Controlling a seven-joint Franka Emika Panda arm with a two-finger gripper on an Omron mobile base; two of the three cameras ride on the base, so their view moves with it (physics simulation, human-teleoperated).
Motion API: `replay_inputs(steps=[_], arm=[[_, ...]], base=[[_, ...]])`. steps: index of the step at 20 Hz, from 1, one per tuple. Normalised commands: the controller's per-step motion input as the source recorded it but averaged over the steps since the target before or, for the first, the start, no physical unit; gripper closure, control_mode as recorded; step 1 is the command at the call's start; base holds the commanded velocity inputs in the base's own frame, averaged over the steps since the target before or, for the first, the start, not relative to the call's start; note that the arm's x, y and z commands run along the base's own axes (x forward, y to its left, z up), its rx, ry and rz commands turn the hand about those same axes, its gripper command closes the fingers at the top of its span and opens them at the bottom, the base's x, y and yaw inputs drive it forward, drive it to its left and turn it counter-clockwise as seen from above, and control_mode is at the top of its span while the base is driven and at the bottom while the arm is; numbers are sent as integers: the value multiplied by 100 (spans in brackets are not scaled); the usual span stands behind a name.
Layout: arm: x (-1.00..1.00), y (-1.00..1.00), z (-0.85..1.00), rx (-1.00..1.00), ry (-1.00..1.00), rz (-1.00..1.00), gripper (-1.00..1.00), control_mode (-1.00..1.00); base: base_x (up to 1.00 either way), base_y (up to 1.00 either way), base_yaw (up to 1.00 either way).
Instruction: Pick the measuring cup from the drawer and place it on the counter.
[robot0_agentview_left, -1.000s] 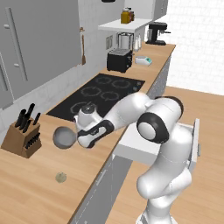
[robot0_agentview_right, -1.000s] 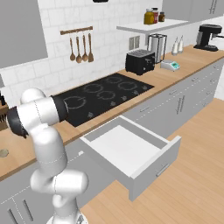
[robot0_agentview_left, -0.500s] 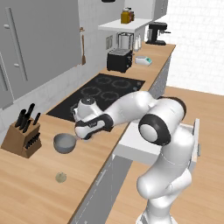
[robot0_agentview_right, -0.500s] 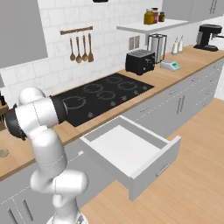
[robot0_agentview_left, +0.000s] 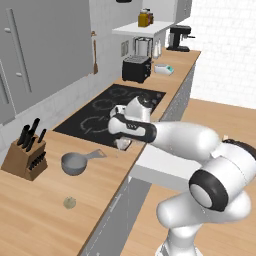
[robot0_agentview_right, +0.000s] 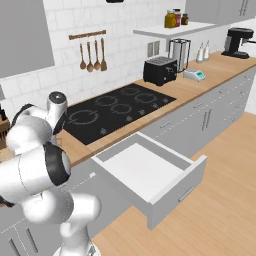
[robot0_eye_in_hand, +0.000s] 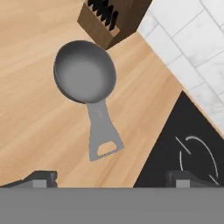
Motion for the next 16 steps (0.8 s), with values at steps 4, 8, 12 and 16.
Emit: replay_inputs(steps=[4,8,12,16], arm=[[-23,-99,100,-7,4,-16,-100,-100],[-38,-75,100,-12,21,-24,-100,-100],[-76,-49,47,-3,17,-33,-100,-100],[-68,-24,0,6,0,-17,-100,-100]], base=[[0,0,0],[0,0,0],[0,0,0],[0,0,0]])
